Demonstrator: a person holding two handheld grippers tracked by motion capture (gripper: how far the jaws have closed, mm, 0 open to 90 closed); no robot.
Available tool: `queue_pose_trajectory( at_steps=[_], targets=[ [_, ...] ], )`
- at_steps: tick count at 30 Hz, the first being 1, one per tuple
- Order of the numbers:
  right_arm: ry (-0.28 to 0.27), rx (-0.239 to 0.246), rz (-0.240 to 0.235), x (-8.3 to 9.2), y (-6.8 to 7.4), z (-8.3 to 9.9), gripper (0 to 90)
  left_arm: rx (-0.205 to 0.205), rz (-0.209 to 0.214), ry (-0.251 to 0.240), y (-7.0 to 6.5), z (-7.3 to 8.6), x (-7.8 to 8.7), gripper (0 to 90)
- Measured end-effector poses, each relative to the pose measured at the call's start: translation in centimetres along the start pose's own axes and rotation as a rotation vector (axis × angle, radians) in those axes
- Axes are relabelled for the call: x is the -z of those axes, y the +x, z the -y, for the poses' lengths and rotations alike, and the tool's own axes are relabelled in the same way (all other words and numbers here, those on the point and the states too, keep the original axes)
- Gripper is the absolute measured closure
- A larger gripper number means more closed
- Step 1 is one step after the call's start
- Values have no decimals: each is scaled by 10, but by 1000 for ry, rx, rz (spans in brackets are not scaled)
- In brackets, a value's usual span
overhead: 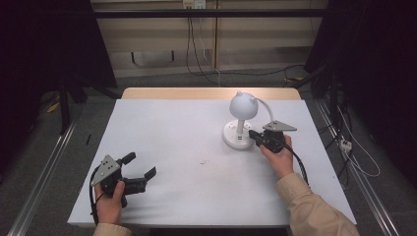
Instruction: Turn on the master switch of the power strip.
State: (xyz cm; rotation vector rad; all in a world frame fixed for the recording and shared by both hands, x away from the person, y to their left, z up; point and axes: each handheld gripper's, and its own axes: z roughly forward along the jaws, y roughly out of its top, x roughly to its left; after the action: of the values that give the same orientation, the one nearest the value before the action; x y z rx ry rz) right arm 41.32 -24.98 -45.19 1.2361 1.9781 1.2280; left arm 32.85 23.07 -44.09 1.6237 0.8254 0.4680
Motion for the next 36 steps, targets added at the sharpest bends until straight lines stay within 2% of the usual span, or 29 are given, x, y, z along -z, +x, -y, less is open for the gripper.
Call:
queue_pose_trajectory(
  at_steps=[36],
  targets=[
    [8, 20, 3, -5, 0, 3, 900, 0, 1, 2, 0, 0, 0, 30]
  ],
)
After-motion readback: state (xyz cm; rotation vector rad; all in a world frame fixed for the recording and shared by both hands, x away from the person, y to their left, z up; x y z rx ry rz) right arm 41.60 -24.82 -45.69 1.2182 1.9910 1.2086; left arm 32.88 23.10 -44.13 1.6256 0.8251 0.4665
